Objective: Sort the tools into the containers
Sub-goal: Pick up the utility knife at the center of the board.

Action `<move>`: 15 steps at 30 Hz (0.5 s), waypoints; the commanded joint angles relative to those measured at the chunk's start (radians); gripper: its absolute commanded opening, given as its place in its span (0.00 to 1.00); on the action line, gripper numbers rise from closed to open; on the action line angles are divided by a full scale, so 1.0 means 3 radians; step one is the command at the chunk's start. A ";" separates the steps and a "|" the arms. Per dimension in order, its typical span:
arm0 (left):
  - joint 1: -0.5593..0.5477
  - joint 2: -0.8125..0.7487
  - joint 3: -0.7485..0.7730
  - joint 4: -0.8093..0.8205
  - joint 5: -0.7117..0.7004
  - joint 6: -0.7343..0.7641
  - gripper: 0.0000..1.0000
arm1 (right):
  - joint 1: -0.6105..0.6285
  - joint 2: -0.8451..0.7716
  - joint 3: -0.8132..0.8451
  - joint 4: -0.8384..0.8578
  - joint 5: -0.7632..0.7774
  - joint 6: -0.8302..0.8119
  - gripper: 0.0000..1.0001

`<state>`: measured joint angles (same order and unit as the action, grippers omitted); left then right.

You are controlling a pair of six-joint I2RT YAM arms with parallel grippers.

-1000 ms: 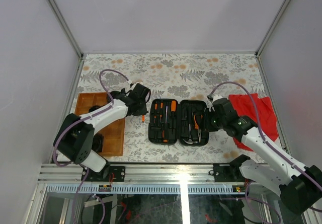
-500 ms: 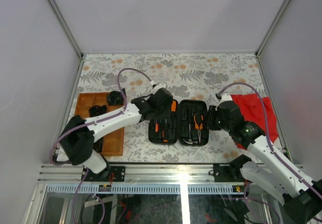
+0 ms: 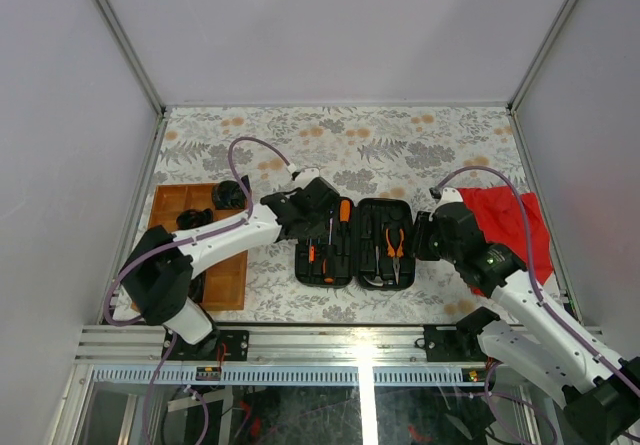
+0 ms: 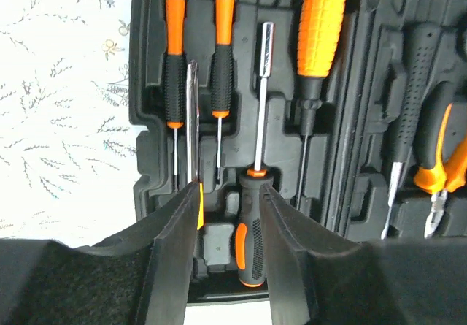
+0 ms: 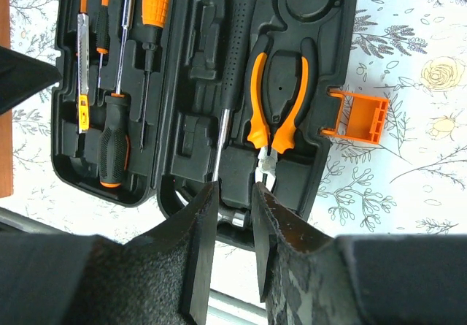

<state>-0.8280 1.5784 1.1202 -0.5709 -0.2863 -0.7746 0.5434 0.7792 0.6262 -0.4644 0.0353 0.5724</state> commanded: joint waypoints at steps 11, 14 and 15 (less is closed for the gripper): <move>0.0005 0.0161 -0.0308 0.0190 0.0080 -0.0044 0.37 | 0.0014 0.0005 -0.0012 0.0075 0.0010 0.0029 0.33; 0.0009 0.0211 -0.0355 0.0231 0.0107 -0.0051 0.35 | 0.0014 0.0020 -0.0024 0.0088 -0.0022 0.0040 0.33; 0.0006 0.0223 -0.0367 0.0250 0.0117 -0.0051 0.35 | 0.0014 0.0025 -0.0026 0.0092 -0.0029 0.0040 0.33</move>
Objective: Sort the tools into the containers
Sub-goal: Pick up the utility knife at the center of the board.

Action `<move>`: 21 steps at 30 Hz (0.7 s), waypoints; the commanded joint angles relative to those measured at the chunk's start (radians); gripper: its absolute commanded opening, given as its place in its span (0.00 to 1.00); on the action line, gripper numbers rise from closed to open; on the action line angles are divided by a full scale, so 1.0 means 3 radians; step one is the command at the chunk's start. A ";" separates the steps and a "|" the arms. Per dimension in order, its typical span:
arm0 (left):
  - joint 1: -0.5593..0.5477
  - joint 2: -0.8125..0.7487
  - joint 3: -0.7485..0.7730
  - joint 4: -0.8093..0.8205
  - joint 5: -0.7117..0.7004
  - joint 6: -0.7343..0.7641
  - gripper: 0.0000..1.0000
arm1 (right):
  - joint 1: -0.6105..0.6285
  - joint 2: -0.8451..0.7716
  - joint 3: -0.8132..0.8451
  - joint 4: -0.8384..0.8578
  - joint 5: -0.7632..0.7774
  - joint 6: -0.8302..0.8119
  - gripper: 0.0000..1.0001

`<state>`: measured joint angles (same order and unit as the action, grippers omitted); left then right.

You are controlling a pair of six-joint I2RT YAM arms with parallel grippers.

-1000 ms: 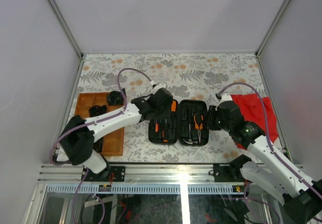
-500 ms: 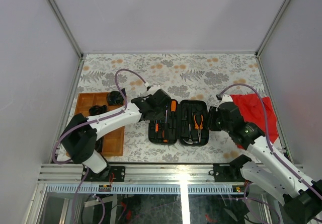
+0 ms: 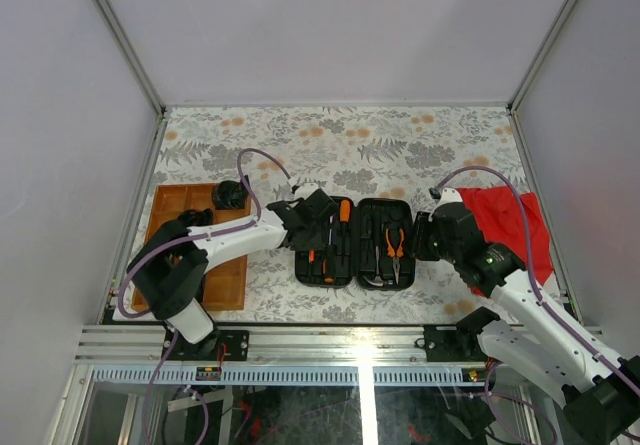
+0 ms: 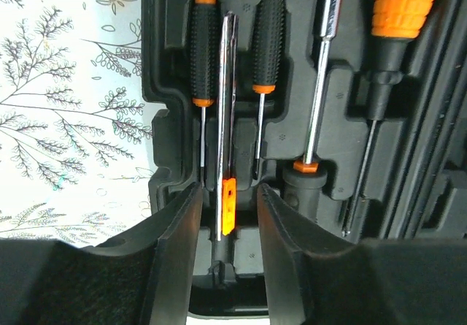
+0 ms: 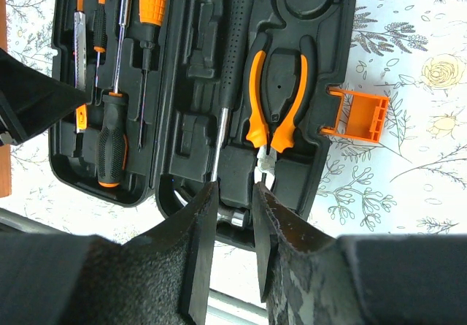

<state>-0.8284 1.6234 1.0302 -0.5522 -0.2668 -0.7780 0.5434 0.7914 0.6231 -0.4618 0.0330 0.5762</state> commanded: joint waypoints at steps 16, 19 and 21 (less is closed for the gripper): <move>0.0010 0.0311 -0.0054 0.0226 0.0013 -0.0007 0.20 | 0.0014 0.0001 -0.0021 0.0081 -0.0021 0.0019 0.33; 0.0010 0.0310 -0.0059 0.0198 -0.0017 0.0005 0.16 | 0.0014 0.0013 -0.0017 0.0089 -0.0027 0.0018 0.33; 0.0010 0.0311 -0.0059 0.0177 -0.0044 0.0015 0.13 | 0.0014 0.0014 -0.0016 0.0087 -0.0028 0.0017 0.34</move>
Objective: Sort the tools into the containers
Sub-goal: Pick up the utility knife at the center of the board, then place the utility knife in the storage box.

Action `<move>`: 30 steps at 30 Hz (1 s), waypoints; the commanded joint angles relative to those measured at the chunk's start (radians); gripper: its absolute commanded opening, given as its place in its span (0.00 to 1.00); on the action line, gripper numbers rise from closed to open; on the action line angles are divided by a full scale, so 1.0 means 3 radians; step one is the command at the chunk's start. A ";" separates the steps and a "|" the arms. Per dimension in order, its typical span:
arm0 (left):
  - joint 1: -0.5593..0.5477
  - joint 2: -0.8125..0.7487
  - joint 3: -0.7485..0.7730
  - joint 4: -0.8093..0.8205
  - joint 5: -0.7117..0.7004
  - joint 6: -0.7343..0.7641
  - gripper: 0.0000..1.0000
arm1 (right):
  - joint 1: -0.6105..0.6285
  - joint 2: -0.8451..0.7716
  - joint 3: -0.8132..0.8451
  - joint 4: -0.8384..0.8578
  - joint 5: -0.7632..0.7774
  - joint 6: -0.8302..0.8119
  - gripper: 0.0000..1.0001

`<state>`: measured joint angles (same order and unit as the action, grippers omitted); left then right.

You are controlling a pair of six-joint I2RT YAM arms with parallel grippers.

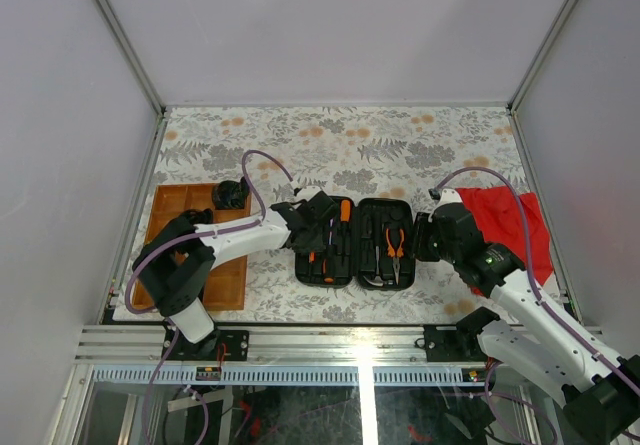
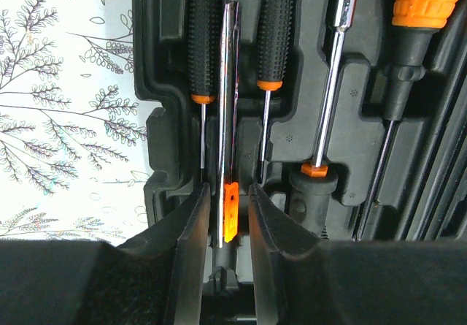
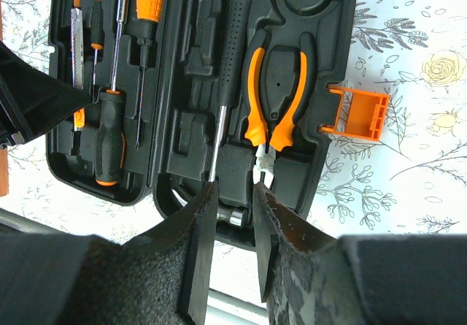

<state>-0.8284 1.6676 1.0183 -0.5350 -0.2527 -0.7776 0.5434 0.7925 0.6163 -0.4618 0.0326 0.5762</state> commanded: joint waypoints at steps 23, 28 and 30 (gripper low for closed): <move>-0.0023 -0.0126 0.0156 -0.0098 -0.0153 0.0051 0.00 | 0.0014 0.0023 0.0007 0.0097 -0.0058 0.0027 0.35; -0.0030 -0.0048 0.0191 -0.0110 -0.0129 0.0047 0.07 | 0.0014 0.0031 0.0009 0.0102 -0.0063 0.0023 0.35; -0.0048 -0.0042 0.0205 -0.0148 -0.0168 0.0032 0.12 | 0.0014 0.0035 0.0007 0.0107 -0.0063 0.0020 0.35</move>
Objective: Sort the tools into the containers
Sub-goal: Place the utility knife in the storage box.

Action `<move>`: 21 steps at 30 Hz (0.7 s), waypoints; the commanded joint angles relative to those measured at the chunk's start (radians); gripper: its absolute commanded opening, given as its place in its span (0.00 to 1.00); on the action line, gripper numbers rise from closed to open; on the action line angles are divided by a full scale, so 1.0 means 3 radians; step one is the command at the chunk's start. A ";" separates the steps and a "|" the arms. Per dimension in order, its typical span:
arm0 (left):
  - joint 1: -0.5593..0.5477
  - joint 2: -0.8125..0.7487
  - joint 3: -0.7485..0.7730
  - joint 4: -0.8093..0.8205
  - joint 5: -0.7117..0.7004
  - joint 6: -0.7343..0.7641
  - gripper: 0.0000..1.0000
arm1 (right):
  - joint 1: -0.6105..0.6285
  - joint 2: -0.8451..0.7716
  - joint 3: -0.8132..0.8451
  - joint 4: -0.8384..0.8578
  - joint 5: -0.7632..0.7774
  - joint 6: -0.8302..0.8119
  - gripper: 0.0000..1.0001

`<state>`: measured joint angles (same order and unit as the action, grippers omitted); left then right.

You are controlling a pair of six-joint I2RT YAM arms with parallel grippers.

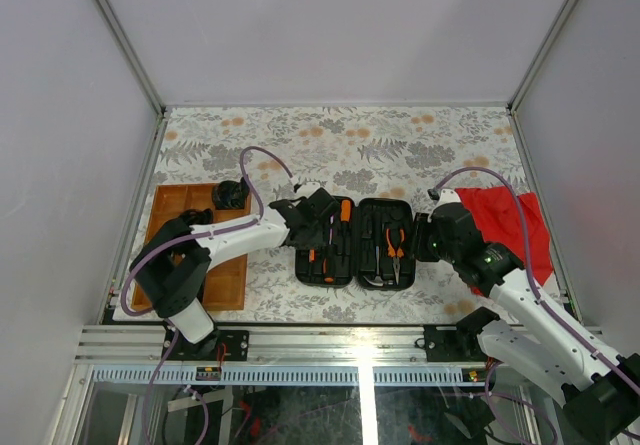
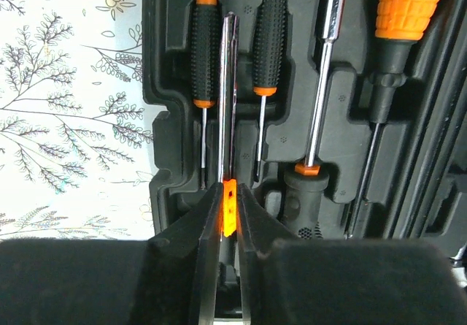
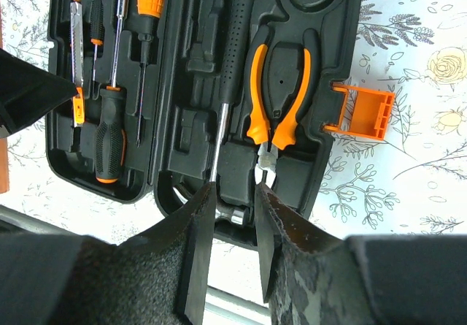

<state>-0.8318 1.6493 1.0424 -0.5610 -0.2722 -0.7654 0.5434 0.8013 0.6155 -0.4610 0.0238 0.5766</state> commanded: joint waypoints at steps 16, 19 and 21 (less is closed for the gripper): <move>-0.0292 0.0243 0.0224 -0.0430 -0.0507 -0.0214 0.24 | 0.0014 0.0032 -0.0027 0.0146 -0.0079 0.0022 0.35; -0.0318 0.0325 0.0289 -0.0529 -0.0640 -0.0217 0.24 | 0.0017 0.0028 -0.0029 0.0146 -0.0079 0.0022 0.35; -0.0323 0.0368 0.0310 -0.0537 -0.0652 -0.0202 0.23 | 0.0014 0.0024 -0.0028 0.0146 -0.0077 0.0024 0.35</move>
<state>-0.9169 1.7351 1.0966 -0.6735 -0.3885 -0.8104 0.5434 0.8127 0.6033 -0.4572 0.0071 0.5766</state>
